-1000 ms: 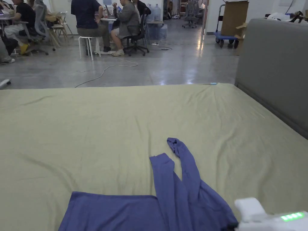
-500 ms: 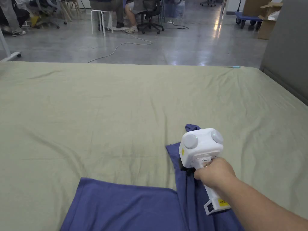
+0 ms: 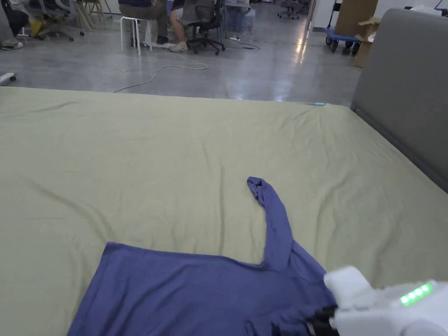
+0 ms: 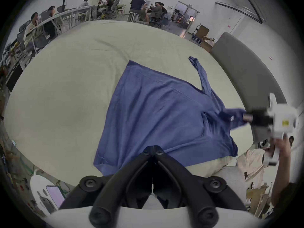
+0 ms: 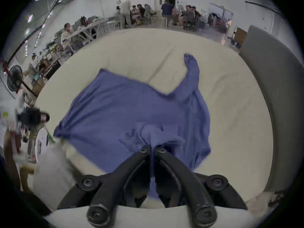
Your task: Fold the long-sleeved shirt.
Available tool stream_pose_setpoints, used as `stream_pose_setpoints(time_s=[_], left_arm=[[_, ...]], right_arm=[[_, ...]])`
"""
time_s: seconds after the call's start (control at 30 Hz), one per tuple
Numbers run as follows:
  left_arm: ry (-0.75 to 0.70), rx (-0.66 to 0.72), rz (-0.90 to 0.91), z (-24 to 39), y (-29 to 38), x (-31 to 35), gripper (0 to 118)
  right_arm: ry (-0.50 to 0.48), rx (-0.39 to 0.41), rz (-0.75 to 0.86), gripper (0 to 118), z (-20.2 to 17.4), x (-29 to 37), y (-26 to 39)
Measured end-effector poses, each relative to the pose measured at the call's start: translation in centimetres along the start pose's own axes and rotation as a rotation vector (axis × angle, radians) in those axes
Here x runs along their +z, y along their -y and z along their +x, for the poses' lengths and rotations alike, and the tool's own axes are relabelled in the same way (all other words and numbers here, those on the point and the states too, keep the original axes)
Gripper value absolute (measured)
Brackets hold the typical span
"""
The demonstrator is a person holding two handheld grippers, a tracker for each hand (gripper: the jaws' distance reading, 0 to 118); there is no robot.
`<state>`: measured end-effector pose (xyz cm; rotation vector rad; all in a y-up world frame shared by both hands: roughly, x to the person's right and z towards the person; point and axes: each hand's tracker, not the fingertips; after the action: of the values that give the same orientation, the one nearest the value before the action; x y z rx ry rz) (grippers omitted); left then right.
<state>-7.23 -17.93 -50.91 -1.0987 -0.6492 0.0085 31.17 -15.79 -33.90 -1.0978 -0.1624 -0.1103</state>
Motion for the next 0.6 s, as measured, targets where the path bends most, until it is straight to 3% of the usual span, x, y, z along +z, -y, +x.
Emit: stream_pose_setpoints(time_s=[0.17, 0.3, 0.33, 0.4, 0.43, 0.47, 0.5, 0.53, 0.6], left_arm=[[0.000, -0.012, -0.023, 0.9, 0.9, 0.0, 0], [-0.002, -0.024, -0.028, 1.3, 1.3, 0.5, 0], [0.000, -0.024, -0.025, 1.3, 1.3, 0.7, 0], [0.006, -0.009, -0.013, 1.3, 1.3, 1.0, 3], [0.009, -0.001, 0.000, 1.3, 1.2, 1.1, 25], [0.011, -0.001, 0.023, 1.3, 1.2, 1.2, 79], [0.005, -0.019, 0.040, 1.5, 1.1, 1.1, 113], [-0.007, -0.038, 0.045, 1.6, 1.1, 0.9, 117], [-0.016, -0.062, 0.065, 1.8, 1.1, 0.4, 115]], right_arm=[[0.062, -0.021, -0.204, 2, 0.3, -3.8, 6.7], [0.100, -0.023, -0.271, 2, 1.2, -7.1, 8.5], [0.091, -0.038, -0.268, 7, 1.4, -7.3, 8.3], [0.083, -0.097, -0.219, 54, 1.6, -6.1, 7.5], [0.090, -0.121, -0.173, 83, 1.7, -5.0, 6.9], [0.097, -0.128, -0.081, 102, 1.6, -3.4, 6.2], [0.093, -0.146, 0.000, 104, 1.6, -1.8, 5.5], [0.074, -0.170, 0.063, 104, 1.6, -0.5, 4.9], [0.027, -0.240, 0.158, 104, 1.8, 1.4, 3.9]])
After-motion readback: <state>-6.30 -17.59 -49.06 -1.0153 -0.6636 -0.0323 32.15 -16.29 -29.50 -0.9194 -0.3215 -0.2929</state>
